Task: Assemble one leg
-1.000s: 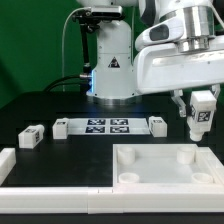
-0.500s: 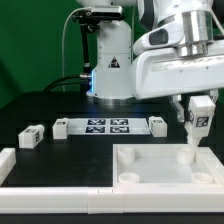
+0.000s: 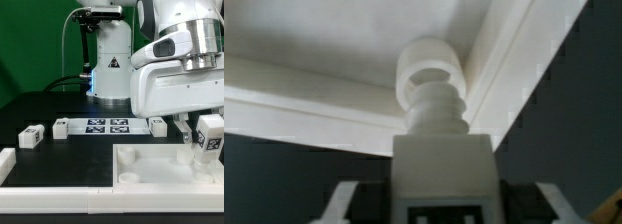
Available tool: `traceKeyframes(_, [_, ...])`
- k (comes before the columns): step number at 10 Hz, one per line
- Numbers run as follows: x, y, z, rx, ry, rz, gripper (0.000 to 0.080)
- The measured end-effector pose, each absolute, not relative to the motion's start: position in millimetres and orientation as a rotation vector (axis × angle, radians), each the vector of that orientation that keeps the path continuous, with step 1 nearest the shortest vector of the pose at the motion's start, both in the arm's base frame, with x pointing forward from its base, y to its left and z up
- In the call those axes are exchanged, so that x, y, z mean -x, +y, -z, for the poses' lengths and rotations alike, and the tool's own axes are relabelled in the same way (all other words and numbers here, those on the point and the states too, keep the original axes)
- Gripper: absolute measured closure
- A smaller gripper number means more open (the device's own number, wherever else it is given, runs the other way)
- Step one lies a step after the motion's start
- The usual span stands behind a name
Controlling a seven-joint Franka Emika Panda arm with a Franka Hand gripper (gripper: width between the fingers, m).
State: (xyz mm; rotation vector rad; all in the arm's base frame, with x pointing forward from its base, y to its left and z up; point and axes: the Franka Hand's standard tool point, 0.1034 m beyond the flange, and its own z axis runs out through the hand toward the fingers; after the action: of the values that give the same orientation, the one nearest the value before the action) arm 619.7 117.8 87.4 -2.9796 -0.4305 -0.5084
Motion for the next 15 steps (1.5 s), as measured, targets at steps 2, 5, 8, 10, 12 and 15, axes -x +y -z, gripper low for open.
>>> traceKeyframes(2, [-622.2,116.4,-88.1,2.975,-0.426,0.564,0.0509])
traceKeyframes(5, [-620.8,115.5,-84.7,2.968,-0.421,0.625,0.0509])
traceKeyframes(8, [-618.6,115.4,-77.9,2.971,-0.421,0.61,0.0509])
traceKeyframes(10, [-617.8,115.4,-72.8,2.97,-0.419,0.616,0.0509])
traceKeyframes(12, [-617.8,115.0,-66.5,2.968,-0.416,0.634,0.0509])
traceKeyframes(15, [-619.2,113.8,-61.3,2.962,-0.41,0.678,0.0509])
